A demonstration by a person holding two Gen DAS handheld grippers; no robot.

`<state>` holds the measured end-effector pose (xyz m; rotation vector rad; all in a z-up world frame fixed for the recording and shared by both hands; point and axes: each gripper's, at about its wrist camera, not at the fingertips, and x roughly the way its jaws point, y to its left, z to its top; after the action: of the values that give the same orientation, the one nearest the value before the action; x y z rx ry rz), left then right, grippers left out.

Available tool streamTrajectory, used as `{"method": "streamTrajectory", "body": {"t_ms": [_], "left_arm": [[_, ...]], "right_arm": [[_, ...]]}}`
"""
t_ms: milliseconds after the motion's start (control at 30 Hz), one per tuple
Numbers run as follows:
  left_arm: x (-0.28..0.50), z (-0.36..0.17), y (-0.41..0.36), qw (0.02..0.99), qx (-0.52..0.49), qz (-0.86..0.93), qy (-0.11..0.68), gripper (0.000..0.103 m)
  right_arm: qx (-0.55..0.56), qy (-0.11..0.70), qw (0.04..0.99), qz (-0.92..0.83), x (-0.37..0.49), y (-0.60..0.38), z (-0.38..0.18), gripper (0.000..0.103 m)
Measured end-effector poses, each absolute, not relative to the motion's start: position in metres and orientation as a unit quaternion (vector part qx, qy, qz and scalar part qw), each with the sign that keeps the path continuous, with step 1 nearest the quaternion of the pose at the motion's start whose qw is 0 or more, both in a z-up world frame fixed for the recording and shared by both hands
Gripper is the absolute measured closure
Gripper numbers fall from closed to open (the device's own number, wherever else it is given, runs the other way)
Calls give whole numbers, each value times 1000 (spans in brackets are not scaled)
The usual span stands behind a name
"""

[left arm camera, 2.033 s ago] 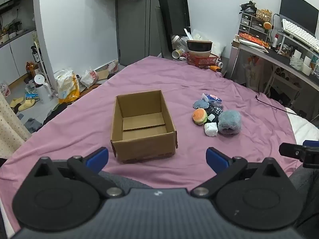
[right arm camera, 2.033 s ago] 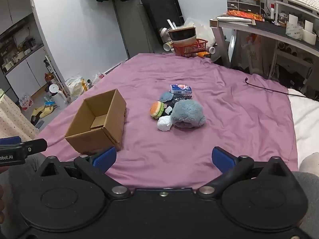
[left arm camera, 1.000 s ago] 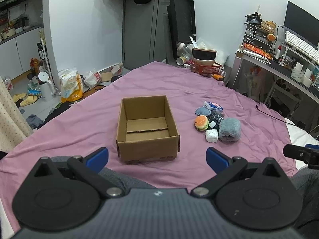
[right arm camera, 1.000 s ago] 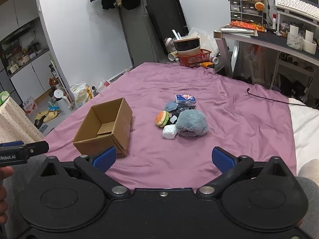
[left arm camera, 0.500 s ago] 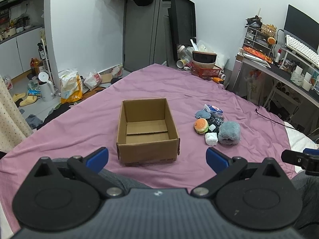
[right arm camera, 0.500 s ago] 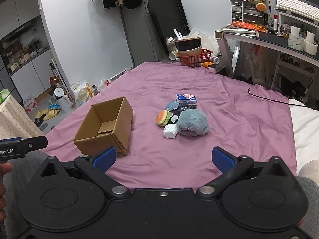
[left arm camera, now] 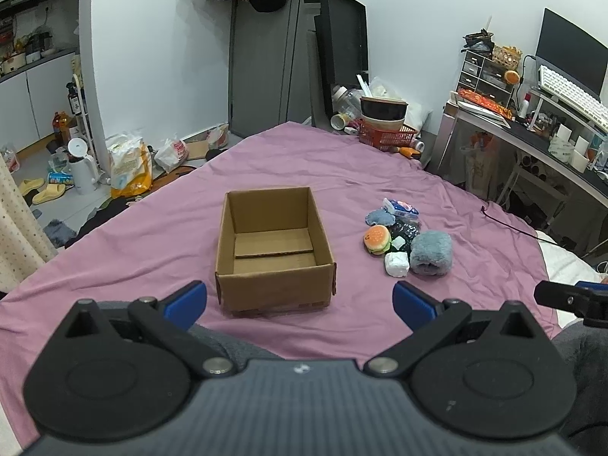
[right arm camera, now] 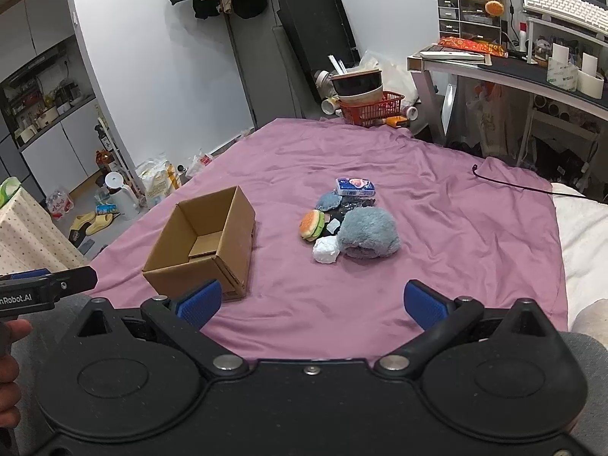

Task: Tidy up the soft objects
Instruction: 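Move the left tool toward the pile of soft items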

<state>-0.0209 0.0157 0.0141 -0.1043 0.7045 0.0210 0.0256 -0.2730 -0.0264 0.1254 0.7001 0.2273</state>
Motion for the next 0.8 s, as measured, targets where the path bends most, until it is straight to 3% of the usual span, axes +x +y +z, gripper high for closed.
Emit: {"method": "streamTrajectory", "body": {"t_ms": [800], "left_arm": [[-5, 12, 3, 937, -52, 14, 345, 0]], "right_arm": [[67, 343, 930, 114, 32, -280, -33, 0]]}}
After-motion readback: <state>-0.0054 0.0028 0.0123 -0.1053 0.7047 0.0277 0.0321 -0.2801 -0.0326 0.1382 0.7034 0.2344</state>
